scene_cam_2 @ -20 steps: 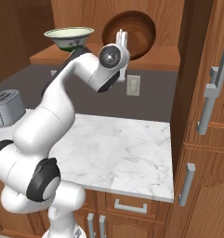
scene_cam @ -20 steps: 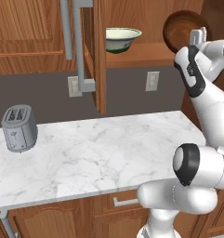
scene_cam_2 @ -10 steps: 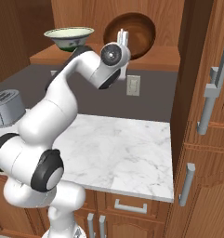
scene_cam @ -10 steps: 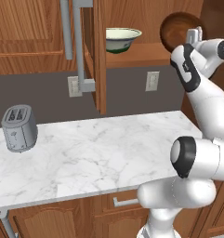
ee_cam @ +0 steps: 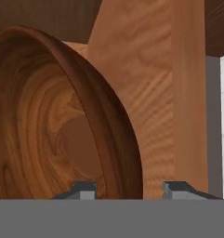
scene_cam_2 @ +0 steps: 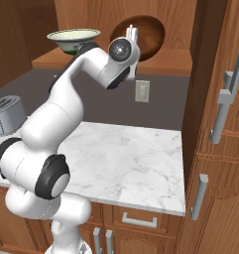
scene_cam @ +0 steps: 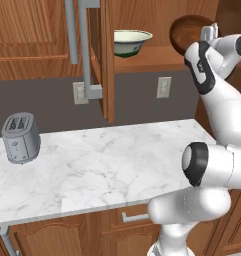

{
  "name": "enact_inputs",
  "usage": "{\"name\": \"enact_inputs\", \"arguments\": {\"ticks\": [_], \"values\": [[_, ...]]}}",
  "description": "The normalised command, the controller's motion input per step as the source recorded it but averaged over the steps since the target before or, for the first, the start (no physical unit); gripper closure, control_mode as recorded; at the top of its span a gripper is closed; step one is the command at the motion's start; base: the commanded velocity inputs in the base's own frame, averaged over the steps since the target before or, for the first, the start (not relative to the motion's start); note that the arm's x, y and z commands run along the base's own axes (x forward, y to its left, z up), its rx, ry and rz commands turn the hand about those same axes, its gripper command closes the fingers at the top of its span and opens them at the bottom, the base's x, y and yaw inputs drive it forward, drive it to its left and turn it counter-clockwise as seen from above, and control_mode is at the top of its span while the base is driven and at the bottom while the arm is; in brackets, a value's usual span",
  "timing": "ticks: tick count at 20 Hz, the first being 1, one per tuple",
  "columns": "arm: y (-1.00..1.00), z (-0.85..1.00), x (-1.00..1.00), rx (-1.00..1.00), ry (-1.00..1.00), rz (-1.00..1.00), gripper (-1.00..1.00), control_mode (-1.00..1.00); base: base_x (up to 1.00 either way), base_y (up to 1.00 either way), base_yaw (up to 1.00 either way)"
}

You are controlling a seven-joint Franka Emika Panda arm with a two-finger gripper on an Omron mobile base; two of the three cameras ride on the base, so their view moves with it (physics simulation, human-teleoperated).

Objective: Open the cabinet. Pick the bowls from the counter and place them in the cabinet. Then close the cabinet.

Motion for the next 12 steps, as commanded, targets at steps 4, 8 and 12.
{"name": "enact_inputs", "arguments": {"ticks": [4,8,12], "values": [[0.00,0.00,0.01,0.00,-0.10,0.00,-1.00,-1.00,0.00,0.00,0.00],[0.00,0.05,-0.04,0.00,-0.20,0.00,-1.00,-1.00,0.00,0.00,0.00],[0.00,0.10,-0.18,0.00,-0.25,0.00,-1.00,-1.00,0.00,0.00,0.00]]}}
